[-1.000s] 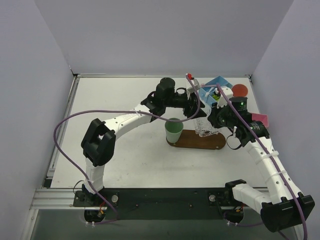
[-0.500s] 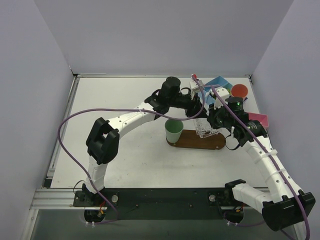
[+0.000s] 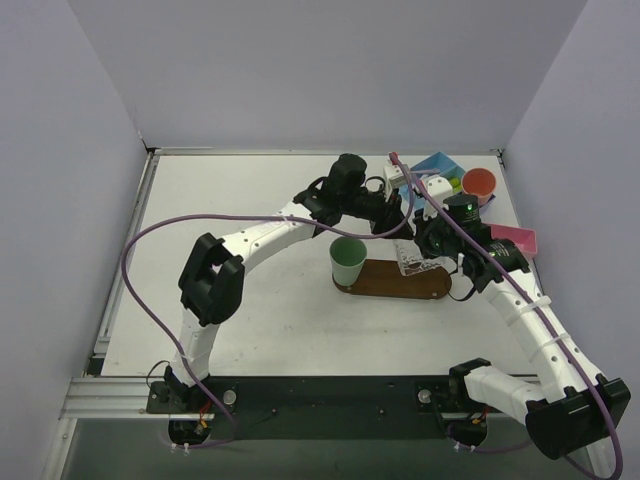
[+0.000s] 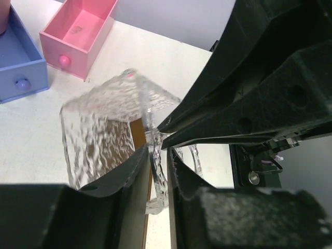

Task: Prepare toiletry sets of a toothbrush and toothpaste on the tray

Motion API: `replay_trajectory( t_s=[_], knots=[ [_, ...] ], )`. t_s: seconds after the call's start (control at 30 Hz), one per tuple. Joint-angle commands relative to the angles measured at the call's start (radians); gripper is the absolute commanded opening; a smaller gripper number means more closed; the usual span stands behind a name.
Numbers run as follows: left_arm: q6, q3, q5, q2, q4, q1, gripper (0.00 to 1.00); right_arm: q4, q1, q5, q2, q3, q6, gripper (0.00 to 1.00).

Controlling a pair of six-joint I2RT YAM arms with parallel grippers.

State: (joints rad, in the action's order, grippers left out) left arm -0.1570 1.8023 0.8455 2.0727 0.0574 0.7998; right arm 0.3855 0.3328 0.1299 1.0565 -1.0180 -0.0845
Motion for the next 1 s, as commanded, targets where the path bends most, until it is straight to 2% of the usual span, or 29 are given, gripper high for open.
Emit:
replay_trajectory(
  t_s=[0.0,0.27,0.5,0.57,0.6,0.67,0.7,0.9,0.97],
  knots=[
    [-0.021,0.054,0.046,0.015,0.01,0.007,0.24,-0.033,0.017,-0.041,0.0,-0.042,-0.02,0.0],
    [-0.085,0.052,0.073,0.024,-0.019,0.006,0.01,-0.059,0.025,-0.076,-0.013,-0.027,-0.018,0.0],
    [-0.157,0.045,0.084,0.026,-0.042,0.006,0.0,-0.097,0.026,-0.127,-0.046,-0.001,0.012,0.0],
    [-0.179,0.029,0.064,0.023,-0.094,0.004,0.0,-0.103,0.026,-0.156,-0.055,0.006,0.026,0.01],
    [-0.2,0.023,0.038,0.017,-0.103,0.003,0.0,-0.114,0.023,-0.179,-0.059,0.015,0.032,0.08],
    [-0.222,-0.007,0.014,0.007,-0.146,0.003,0.0,-0.125,0.023,-0.191,-0.072,0.024,0.045,0.14],
    [-0.252,-0.02,-0.009,-0.002,-0.166,-0.001,0.0,-0.132,0.025,-0.194,-0.076,0.03,0.054,0.2],
    [-0.394,-0.101,-0.066,-0.016,-0.343,-0.016,0.0,-0.166,0.022,-0.197,-0.104,0.075,0.112,0.38],
    [-0.424,-0.129,-0.091,-0.019,-0.398,-0.019,0.0,-0.165,0.02,-0.206,-0.115,0.081,0.147,0.4]
  ],
)
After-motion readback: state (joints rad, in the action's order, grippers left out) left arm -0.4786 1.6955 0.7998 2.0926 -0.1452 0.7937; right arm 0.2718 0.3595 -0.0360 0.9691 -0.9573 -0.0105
